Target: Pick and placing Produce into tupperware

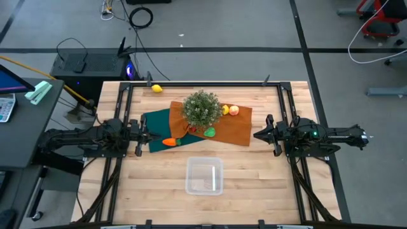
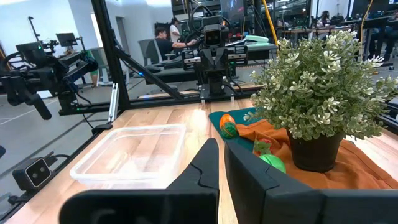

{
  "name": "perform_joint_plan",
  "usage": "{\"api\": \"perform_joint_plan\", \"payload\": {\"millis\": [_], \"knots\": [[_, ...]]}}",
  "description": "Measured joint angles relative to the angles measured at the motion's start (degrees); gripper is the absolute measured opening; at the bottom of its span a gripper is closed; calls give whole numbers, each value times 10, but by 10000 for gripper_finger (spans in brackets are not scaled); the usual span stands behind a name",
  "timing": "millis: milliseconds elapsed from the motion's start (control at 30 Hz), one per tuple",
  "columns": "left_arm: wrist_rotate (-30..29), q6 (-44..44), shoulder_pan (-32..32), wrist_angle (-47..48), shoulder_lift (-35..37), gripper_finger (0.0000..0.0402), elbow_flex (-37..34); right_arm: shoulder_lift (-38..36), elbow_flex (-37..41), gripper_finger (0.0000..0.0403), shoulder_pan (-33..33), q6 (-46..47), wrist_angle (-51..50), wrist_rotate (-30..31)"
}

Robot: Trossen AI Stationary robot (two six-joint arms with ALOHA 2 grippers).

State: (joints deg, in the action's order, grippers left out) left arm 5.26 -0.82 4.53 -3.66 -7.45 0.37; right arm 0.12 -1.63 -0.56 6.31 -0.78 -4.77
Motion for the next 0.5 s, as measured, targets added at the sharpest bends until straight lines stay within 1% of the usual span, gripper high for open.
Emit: {"api": "perform_joint_plan", "payload": {"millis": [300, 500], "knots": [[0, 0, 0, 0, 0, 36, 0, 0, 0, 1, 0, 0, 0, 0], [0, 0, 0, 0, 0, 29, 0, 0, 0, 1, 0, 0, 0, 0]]}}
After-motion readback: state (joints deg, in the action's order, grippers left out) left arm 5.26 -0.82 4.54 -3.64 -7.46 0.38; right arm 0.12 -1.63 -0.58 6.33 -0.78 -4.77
